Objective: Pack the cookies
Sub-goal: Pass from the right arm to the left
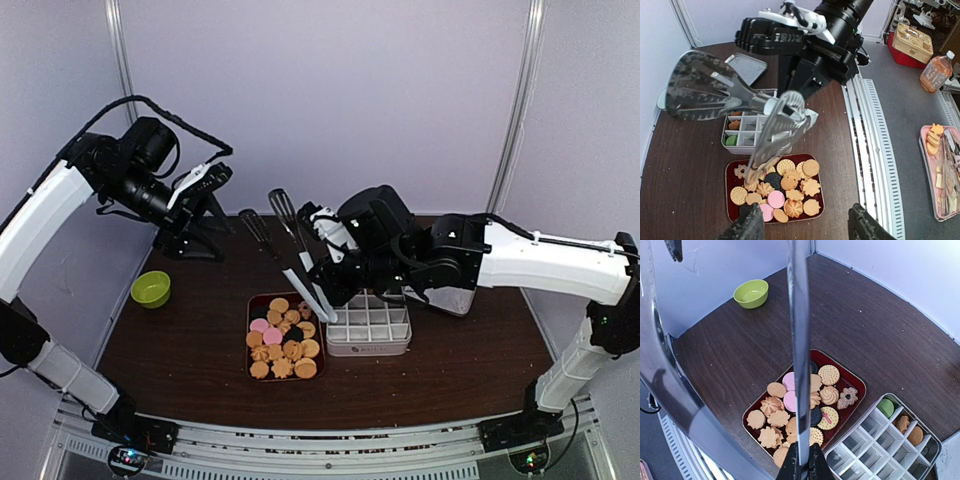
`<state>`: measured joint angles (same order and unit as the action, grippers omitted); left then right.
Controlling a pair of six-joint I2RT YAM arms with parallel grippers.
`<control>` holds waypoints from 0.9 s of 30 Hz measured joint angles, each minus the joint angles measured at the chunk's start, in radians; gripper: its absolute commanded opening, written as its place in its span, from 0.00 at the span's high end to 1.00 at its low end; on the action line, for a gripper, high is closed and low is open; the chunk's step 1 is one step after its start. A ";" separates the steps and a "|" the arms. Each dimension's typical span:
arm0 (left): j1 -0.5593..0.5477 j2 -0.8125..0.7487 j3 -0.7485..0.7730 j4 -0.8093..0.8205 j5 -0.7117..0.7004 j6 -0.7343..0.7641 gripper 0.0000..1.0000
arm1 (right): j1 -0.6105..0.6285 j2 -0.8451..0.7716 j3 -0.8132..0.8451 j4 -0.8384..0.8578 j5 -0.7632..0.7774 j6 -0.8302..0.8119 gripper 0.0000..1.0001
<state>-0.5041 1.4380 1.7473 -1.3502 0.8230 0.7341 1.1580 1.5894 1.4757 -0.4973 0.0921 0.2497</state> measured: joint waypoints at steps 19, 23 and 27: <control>-0.041 0.035 -0.073 -0.019 -0.136 0.077 0.42 | 0.027 0.145 0.172 -0.219 -0.003 -0.063 1.00; -0.041 0.024 -0.107 0.013 -0.209 0.085 0.41 | 0.032 0.146 0.171 -0.242 -0.005 -0.068 1.00; -0.041 0.005 -0.108 0.032 -0.265 0.095 0.43 | 0.035 0.144 0.165 -0.249 -0.006 -0.068 1.00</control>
<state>-0.5453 1.4425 1.6394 -1.3178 0.5579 0.8295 1.1931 1.7336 1.6405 -0.7464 0.0864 0.1814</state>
